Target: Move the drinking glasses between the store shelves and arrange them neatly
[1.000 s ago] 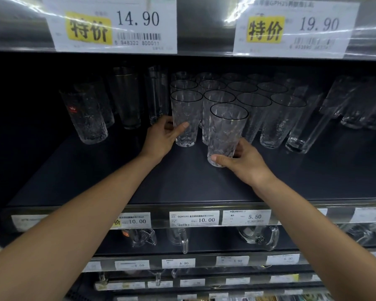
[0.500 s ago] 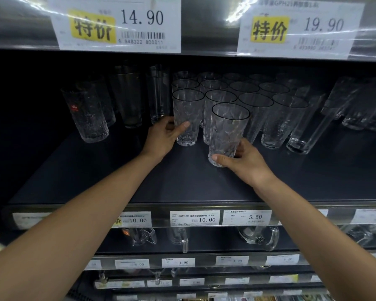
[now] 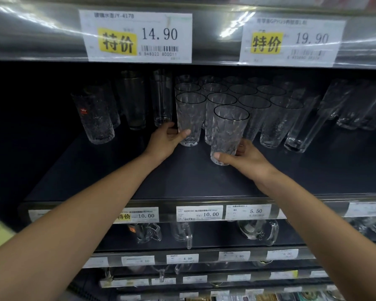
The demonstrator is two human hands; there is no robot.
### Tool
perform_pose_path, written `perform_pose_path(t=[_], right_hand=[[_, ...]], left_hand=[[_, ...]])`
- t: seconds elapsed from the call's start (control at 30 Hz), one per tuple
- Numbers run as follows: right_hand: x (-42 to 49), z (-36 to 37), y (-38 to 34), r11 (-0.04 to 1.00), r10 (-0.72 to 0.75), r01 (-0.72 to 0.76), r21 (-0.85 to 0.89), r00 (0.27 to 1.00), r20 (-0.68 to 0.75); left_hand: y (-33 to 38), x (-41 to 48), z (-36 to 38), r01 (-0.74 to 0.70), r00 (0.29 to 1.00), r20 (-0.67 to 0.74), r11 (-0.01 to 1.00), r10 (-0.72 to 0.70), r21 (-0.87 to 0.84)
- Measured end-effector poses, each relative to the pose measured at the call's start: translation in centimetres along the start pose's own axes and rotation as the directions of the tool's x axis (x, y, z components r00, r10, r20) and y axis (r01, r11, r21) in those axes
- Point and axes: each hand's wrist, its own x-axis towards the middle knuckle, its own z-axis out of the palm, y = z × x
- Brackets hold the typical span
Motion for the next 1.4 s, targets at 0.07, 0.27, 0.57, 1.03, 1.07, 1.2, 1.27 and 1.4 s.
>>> perform_pose_path(t=[0.07,0.27,0.57,1.03,1.07,1.2,1.27,1.4], right_hand=[[-0.8,0.0,-0.3,1.0,0.003,-0.003,0.013,1.0,-0.003],[-3.9,-0.2,-1.5,0.996,0.047,-0.052,-0.074,0.996,-0.071],[-14.8,-3.9,-0.4,0.988,-0.103,0.064,-0.139,0.95,-0.295],[-31.9,-14.1,8.8,0.996,0.074,-0.084,0.018,0.723,-0.687],[-32.6,-14.5,9.5,0.995,0.095,-0.091,0.043,0.711,-0.697],[-36.4,-18.2,13.6,0.982,0.187,-0.114,0.149,0.635,-0.749],[-37.9,-20.4,16.0,0.972,0.234,-0.135,0.192,0.606,-0.76],[-39.5,-25.5,19.8,0.96,0.278,-0.153,0.233,0.583,-0.763]], left_hand=[[0.4,-1.1,-0.5,0.051,0.998,0.038,0.998,-0.05,-0.035],[1.8,-6.3,-2.1,0.146,0.963,0.233,0.989,-0.136,-0.026],[5.6,-14.8,-0.9,-0.119,0.924,0.371,0.992,0.091,0.052],[12.3,-25.6,14.0,-0.169,0.758,0.595,0.961,0.268,-0.217],[12.4,-26.0,15.0,-0.169,0.738,0.622,0.964,0.262,-0.206],[14.0,-27.7,21.4,-0.147,0.662,0.712,0.971,0.236,-0.186],[15.0,-28.5,24.7,-0.129,0.651,0.724,0.973,0.228,-0.19],[16.9,-29.8,31.3,-0.085,0.634,0.752,0.983,0.178,-0.161]])
